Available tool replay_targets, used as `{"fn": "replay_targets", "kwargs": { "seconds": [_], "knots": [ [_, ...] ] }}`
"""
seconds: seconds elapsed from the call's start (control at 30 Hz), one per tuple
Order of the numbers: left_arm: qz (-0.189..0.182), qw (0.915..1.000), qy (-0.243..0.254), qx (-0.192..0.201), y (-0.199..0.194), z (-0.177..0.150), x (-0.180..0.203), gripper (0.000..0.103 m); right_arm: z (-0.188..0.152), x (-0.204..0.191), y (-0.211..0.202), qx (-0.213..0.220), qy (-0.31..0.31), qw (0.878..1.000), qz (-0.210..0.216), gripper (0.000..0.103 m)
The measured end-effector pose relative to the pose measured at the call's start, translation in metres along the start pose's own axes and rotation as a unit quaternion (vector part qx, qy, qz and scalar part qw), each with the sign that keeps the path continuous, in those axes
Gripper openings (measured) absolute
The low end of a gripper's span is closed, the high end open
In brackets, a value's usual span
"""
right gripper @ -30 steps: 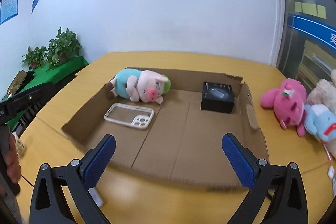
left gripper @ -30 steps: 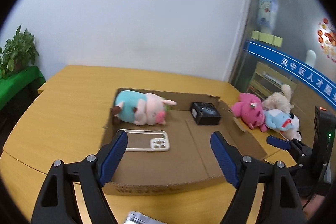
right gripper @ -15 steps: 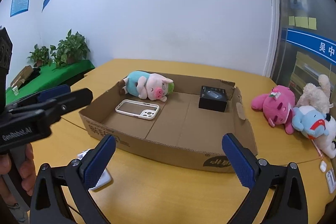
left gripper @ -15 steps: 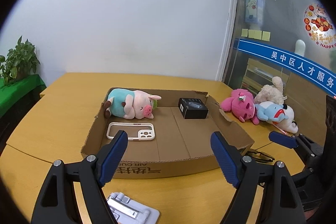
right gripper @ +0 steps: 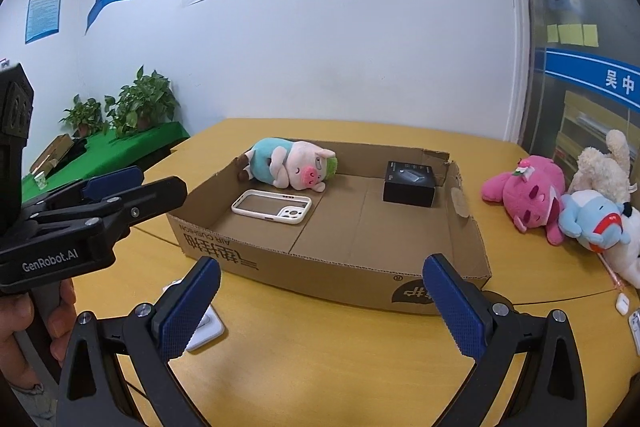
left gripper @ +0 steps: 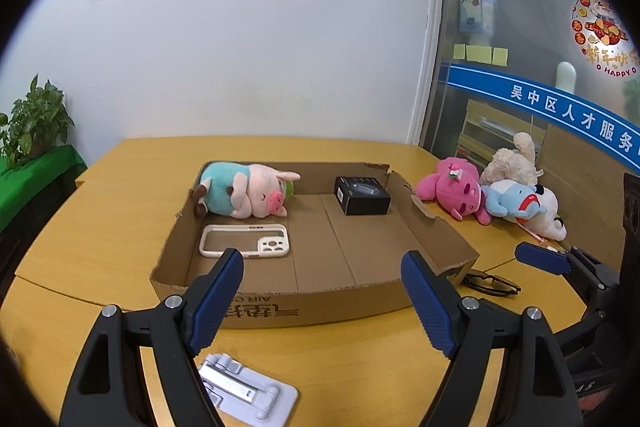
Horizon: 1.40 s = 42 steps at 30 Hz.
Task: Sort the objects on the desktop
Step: 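Move the right tool down to the black sunglasses on the table, then close the right gripper on the sunglasses and lift them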
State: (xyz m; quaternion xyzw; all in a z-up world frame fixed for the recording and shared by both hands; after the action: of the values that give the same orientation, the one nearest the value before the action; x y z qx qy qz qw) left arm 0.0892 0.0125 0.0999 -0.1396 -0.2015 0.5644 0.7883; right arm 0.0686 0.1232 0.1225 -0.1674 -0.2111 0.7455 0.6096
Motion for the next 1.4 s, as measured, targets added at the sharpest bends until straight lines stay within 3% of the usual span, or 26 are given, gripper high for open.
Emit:
{"fn": "replay_targets", "kwargs": {
  "seconds": [0.07,0.17,0.33,0.5,0.63,0.73,0.83,0.93,1.07,1.2,1.3,1.4],
  "knots": [
    [-0.01,0.9998,-0.01,-0.013,0.007,-0.006,0.0,0.081,-0.004,0.009,0.002,-0.004,-0.011,1.0,0.01,0.103],
    [-0.022,0.9988,-0.021,-0.038,0.02,-0.019,-0.001,0.081,-0.019,0.041,0.009,-0.016,-0.057,0.998,-0.018,0.103],
    [-0.043,0.9958,-0.034,-0.073,0.042,-0.038,0.007,0.081,-0.058,0.133,0.036,-0.091,-0.109,0.989,-0.032,0.103],
    [-0.072,0.9902,-0.045,-0.111,0.066,-0.051,0.023,0.081,-0.09,0.225,0.083,-0.19,-0.063,0.98,-0.009,0.103],
    [-0.085,0.9867,-0.043,-0.131,0.082,-0.057,0.035,0.081,-0.098,0.265,0.116,-0.215,-0.007,0.976,0.028,0.102],
    [-0.102,0.983,-0.043,-0.146,0.093,-0.061,0.044,0.081,-0.11,0.264,0.133,-0.24,0.01,0.968,0.07,0.089],
    [-0.113,0.9804,-0.041,-0.156,0.104,-0.063,0.055,0.081,-0.117,0.244,0.13,-0.237,-0.018,0.969,0.061,0.088],
    [-0.129,0.976,-0.039,-0.171,0.116,-0.065,0.066,0.081,-0.123,0.224,0.114,-0.242,0.013,0.966,0.086,0.083],
    [-0.16,0.967,-0.04,-0.194,0.136,-0.068,0.086,0.081,-0.122,0.203,0.102,-0.224,-0.006,0.973,0.055,0.083],
    [-0.187,0.9583,-0.031,-0.214,0.152,-0.069,0.105,0.081,-0.119,0.209,0.123,-0.227,0.017,0.973,0.027,0.078],
    [-0.195,0.9536,-0.026,-0.228,0.162,-0.071,0.117,0.081,-0.118,0.211,0.126,-0.217,0.031,0.976,0.009,0.051],
    [-0.204,0.9481,-0.031,-0.242,0.172,-0.076,0.126,0.081,-0.125,0.207,0.117,-0.212,0.045,0.976,-0.001,0.051]
  ]
}}
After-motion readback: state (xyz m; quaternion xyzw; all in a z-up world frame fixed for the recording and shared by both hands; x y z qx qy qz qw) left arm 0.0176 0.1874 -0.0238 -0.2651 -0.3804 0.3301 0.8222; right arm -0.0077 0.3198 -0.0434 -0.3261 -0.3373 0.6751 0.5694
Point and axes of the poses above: each gripper's, at about its wrist camera, not at the fingertips, and y roughly the way its jaws point, x to its right, z to its top, the point moved 3 cm from there along y, roughly the way its jaws point, and after that the axes turned 4 degrees about -z, right-handed, at the moved point
